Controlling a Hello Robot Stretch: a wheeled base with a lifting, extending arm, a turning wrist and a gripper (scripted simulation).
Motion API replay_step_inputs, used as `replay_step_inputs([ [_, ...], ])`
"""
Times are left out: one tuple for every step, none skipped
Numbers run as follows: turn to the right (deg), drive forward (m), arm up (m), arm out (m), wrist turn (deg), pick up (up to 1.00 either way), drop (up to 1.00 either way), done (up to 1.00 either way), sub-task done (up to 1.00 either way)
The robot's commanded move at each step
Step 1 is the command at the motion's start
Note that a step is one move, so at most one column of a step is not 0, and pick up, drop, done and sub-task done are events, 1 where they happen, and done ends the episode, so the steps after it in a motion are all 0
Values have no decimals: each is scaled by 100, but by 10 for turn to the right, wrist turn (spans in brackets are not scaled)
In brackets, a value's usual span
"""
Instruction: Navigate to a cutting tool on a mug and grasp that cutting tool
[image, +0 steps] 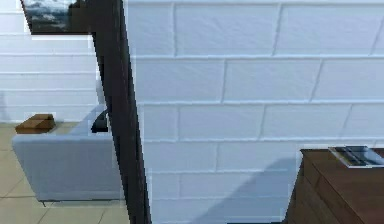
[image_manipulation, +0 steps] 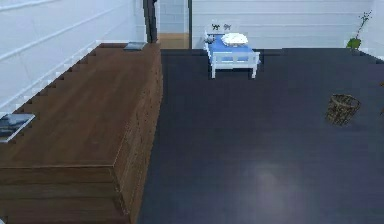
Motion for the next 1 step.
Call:
replay_step_inputs([
  [0,30,0,0,0,0,0,0,0],
])
